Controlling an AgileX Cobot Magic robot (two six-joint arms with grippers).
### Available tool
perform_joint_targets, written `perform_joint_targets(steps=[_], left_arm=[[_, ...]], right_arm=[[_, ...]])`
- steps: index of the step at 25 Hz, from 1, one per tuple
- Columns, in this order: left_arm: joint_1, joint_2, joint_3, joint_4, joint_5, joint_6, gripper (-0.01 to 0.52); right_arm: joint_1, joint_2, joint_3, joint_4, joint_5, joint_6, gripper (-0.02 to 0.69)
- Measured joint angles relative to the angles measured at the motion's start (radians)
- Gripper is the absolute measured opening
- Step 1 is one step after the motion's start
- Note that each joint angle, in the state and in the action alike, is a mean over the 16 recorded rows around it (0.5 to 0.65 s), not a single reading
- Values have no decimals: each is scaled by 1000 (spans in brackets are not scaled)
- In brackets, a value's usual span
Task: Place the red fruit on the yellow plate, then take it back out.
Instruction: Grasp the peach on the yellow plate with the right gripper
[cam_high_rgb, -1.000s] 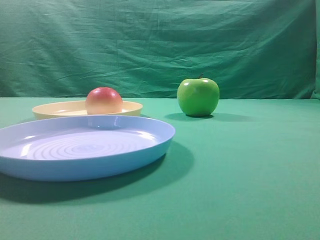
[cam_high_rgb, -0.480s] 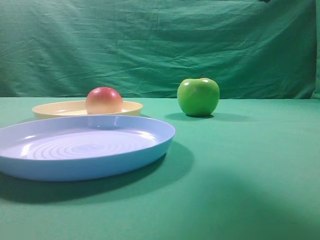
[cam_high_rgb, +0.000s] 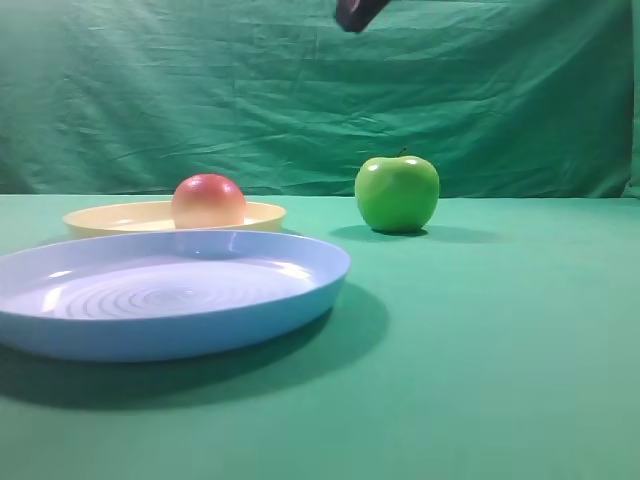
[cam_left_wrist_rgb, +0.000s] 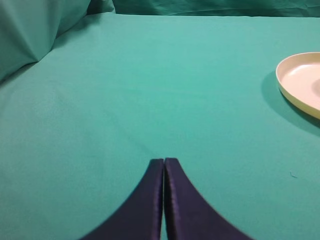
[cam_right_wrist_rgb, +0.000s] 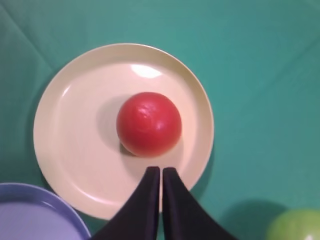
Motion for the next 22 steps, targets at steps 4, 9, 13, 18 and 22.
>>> perform_joint_targets(steps=[4,9,13,18,22], left_arm=[[0,0,0,0,0,0,0],[0,0,0,0,0,0,0],[0,0,0,0,0,0,0],[0,0,0,0,0,0,0],[0,0,0,0,0,0,0]], right_arm=[[24,96,-88,45,-12,-45,209],[40,182,-147,106,-56,-90,411],[43,226,-165,145,-103,-122,551],[43,269,-168,158,-163,-139,640],[43,301,-168,153,-192,-140,630]])
